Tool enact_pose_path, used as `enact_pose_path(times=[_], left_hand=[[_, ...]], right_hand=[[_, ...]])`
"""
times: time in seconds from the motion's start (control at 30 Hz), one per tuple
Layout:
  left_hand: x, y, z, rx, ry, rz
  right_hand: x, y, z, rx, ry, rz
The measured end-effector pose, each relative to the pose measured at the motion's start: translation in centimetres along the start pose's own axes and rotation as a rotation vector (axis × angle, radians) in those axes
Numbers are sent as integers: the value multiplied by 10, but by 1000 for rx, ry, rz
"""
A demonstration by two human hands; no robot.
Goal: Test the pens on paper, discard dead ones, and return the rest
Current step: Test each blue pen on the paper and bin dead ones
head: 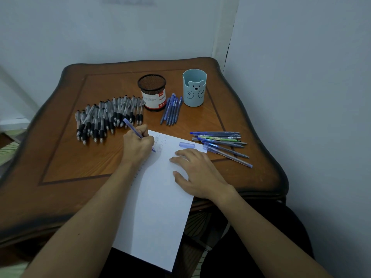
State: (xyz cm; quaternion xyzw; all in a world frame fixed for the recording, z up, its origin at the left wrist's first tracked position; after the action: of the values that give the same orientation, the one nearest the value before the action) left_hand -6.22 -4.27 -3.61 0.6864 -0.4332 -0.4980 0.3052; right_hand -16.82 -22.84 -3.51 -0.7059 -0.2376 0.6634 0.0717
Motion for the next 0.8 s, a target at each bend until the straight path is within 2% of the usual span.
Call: enact_pose_path(times=[0.8], left_hand=[[3,8,2,90,-61,-34]], right_hand=[[2,0,0,27,-41,-6]])
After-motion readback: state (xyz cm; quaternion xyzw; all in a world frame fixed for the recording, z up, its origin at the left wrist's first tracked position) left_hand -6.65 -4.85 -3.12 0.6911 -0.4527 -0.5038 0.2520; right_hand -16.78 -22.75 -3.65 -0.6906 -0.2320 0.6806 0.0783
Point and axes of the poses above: each hand's wrist, its own z-axis away from the middle knuckle, its own x-axis out of the palm, y = z × x, the point moved 3 cm from there along -z, towards the middle knuckle, and after that the axes turned 9 degrees about x, right-handed, at the moved point
